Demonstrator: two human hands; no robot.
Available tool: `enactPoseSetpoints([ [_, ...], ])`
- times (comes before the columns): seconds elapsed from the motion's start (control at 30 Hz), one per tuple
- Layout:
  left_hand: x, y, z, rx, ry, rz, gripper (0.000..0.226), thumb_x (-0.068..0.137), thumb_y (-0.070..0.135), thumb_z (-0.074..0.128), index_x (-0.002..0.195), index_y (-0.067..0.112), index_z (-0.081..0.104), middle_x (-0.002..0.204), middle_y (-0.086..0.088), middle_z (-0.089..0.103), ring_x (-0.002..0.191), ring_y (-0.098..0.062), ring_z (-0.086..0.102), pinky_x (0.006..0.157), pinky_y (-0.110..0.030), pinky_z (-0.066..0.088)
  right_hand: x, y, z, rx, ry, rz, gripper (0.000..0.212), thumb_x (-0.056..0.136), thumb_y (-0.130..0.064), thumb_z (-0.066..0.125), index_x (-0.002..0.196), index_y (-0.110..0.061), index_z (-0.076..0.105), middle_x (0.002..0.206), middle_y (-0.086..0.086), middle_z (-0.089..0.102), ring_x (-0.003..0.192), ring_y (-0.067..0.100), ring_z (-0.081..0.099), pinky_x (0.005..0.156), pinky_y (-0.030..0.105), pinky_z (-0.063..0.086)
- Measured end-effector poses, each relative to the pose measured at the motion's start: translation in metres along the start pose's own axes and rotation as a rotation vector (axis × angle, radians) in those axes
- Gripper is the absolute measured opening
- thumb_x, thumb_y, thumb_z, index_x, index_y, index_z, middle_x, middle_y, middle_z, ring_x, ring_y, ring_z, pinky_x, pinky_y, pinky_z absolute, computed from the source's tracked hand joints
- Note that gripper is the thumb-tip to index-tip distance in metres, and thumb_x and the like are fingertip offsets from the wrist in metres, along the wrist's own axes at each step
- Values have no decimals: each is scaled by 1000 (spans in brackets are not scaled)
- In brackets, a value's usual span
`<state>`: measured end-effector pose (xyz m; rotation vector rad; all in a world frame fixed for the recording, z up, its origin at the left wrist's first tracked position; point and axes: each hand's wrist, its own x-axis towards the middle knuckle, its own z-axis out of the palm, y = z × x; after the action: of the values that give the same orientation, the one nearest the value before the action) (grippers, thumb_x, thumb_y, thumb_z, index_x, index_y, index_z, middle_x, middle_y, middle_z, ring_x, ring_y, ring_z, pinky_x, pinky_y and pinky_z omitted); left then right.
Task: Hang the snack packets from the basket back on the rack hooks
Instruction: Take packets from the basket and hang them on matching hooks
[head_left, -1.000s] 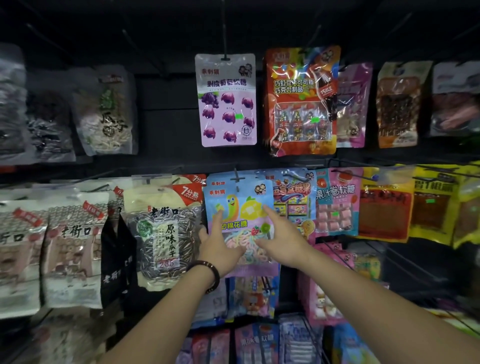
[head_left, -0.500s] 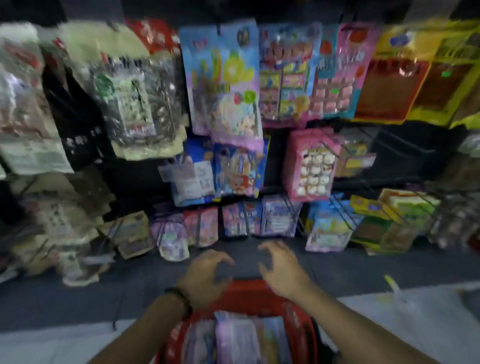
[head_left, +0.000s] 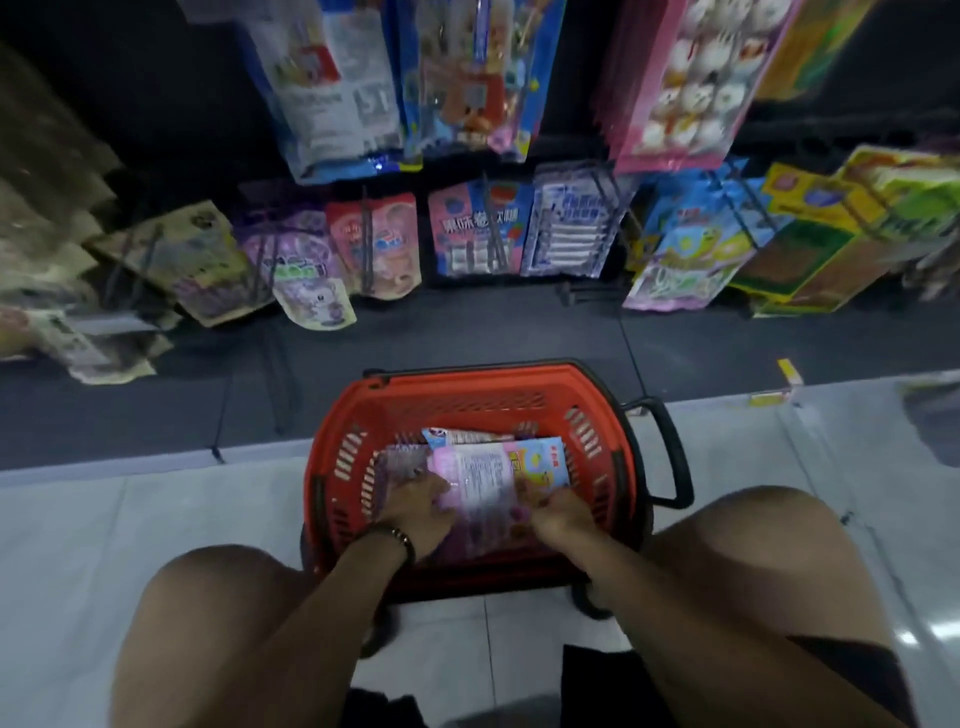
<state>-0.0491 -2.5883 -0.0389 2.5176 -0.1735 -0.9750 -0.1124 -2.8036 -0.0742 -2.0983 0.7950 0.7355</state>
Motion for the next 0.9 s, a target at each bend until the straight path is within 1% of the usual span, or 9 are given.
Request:
enactPoseSetpoints([
  [0.13, 35, -5, 24, -83, 20, -183, 39, 91, 49, 61, 115, 20, 72, 130, -10, 71, 120, -30, 66, 104, -37, 52, -10, -16, 13, 0, -8, -53, 40, 94, -43, 62, 111, -11, 79, 98, 7, 78, 96, 26, 74, 78, 24, 58],
  [0.23, 28, 15, 30, -133, -9, -225, 62, 86, 56, 61, 134, 16, 65, 145, -13, 62, 131, -33, 59, 108, -36, 46, -10, -21, 23, 20, 43, -74, 34, 89, -29, 61, 100, -1, 78, 88, 5, 73, 84, 21, 68, 56, 8, 43],
  [0.37, 43, 15, 49, -207, 34, -315, 53, 97, 45, 68, 132, 6, 67, 137, -19, 68, 127, -33, 64, 94, -34, 47, 20, -1, 51, 94, 28, -112, 36, 75, -24, 60, 101, -11, 81, 88, 5, 81, 83, 22, 77, 77, 40, 65],
  [0.5, 52, 17, 53, -266, 47, -282, 62, 106, 58, 38, 134, 9, 63, 122, -26, 72, 114, -37, 69, 79, -28, 38, -3, -24, 30, 68, 87, -108, 18, 86, -10, 66, 92, -4, 81, 89, 16, 79, 90, 32, 73, 72, 31, 49],
  [0.6, 46, 27, 51, -296, 5, -196, 28, 106, 33, 55, 113, 11, 71, 108, -21, 75, 91, -24, 67, 71, -29, 43, -3, -21, 26, 147, 89, -55, 18, 86, -15, 63, 88, -8, 80, 83, 10, 81, 83, 27, 77, 76, 33, 60],
  [0.67, 44, 25, 53, -340, 37, -163, 11, 101, 20, 60, 92, 15, 63, 95, -16, 71, 86, -22, 62, 72, -34, 48, -2, -19, 25, 205, 94, -23, 22, 88, -26, 63, 92, -13, 81, 84, 7, 81, 83, 26, 79, 81, 36, 64],
  [0.73, 38, 27, 49, -383, 57, -149, 6, 102, 17, 56, 98, 14, 60, 102, -13, 67, 97, -27, 63, 78, -32, 44, -10, -24, 17, 215, 107, 2, 26, 95, -34, 66, 108, -17, 80, 103, 7, 82, 102, 26, 76, 89, 28, 58],
  [0.83, 25, 27, 35, -506, 104, -130, 23, 98, 28, 58, 113, 12, 65, 118, -11, 70, 107, -26, 65, 94, -33, 49, -26, -27, 7, 268, 109, 6, 32, 98, -41, 67, 118, -19, 77, 116, 4, 79, 116, 23, 71, 90, 24, 50],
  [0.9, 10, 20, 22, -645, 168, -110, 38, 83, 35, 55, 114, 18, 68, 119, -11, 74, 109, -29, 70, 103, -45, 53, -36, -25, 2, 303, 91, 32, 34, 95, -45, 70, 112, -16, 77, 112, 6, 79, 111, 25, 72, 88, 26, 51],
])
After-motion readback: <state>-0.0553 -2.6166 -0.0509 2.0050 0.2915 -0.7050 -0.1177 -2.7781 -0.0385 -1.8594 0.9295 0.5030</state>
